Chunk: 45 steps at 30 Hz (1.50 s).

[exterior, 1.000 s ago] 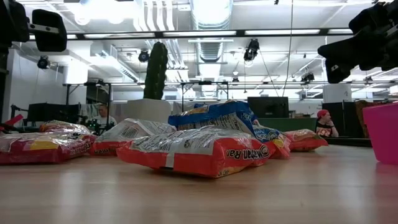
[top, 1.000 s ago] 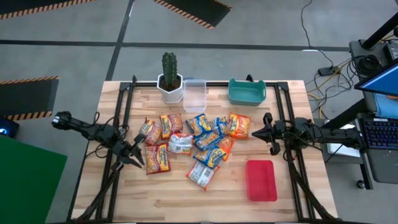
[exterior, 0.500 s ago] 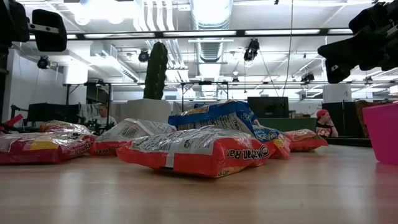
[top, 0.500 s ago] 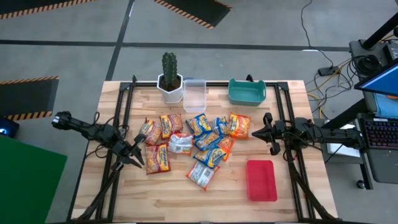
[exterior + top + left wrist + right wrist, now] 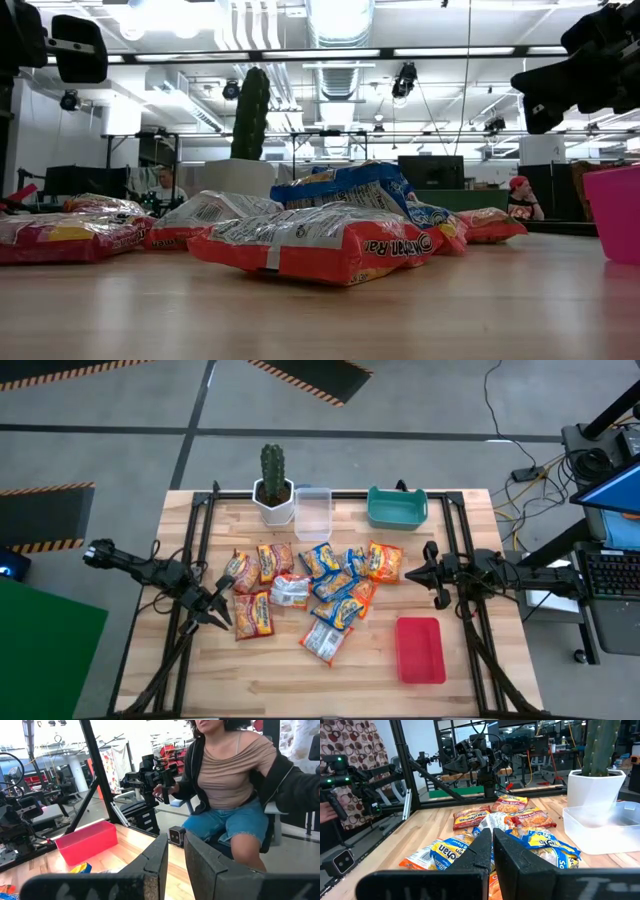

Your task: Sort Maruchan noodles

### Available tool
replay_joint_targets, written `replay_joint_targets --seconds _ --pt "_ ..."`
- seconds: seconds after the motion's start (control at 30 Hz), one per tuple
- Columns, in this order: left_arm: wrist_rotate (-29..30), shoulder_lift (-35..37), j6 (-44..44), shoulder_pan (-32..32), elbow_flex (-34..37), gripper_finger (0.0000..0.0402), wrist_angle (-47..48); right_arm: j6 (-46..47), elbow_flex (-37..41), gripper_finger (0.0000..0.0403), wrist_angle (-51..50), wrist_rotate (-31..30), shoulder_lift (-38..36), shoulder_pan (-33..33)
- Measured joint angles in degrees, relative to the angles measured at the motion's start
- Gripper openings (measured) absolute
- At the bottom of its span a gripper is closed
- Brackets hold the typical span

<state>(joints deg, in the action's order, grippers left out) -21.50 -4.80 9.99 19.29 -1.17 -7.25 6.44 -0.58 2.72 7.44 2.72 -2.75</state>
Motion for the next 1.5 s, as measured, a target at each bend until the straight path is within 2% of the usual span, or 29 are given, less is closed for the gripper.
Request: replay_joint_targets --seconds 0.13,0.3,0.37,0.5,0.8,0.93,1.17,1.27,1.37,1.5 --pt "0.0 0.0 0.3 0.0 0.0 0.0047 -0.5 0.9 0.0 0.0009 0.0 0.0 0.0 0.0" --pt "0.0 -0.4 0.5 0.0 0.0 0.0047 -13.3 19.3 0.0 0.0009 0.2 0.0 0.0 0.0" --pt "0.0 -0.6 0.4 0.0 0.0 0.0047 -20.0 22.8 0.0 0.0009 1.3 -0.3 0.0 0.0" --pt "0.0 -0.5 0.0 0.0 0.0 0.0047 -30.2 22.3 0.0 0.0009 3.2 -1.4 0.0 0.0" --pt "0.0 -0.4 -0.4 0.0 0.0 0.0047 -46.4 23.8 -1.5 0.0009 6.6 -2.6 0.1 0.0" --pt "0.0 -0.4 -0.4 0.0 0.0 0.0047 -50.4 23.2 -4.1 0.0009 7.0 -3.6 0.4 0.0" --pt "1.1 -1.0 0.4 0.0 -0.6 0.0047 -52.0 22.2 -7.9 0.0009 6.8 -4.6 4.3 0.0" --pt "1.2 -4.3 1.1 0.2 -3.5 0.0047 -52.2 22.2 -9.4 0.0009 7.3 -4.7 7.7 0.0" --pt "1.7 -10.9 0.1 0.2 -7.8 0.0047 -52.1 22.1 -10.4 0.0009 9.6 -6.0 11.8 0.0" --pt "8.1 -21.9 -3.2 0.2 -15.4 0.0045 -50.4 22.1 -11.8 0.0009 11.7 -7.5 17.9 0.0"
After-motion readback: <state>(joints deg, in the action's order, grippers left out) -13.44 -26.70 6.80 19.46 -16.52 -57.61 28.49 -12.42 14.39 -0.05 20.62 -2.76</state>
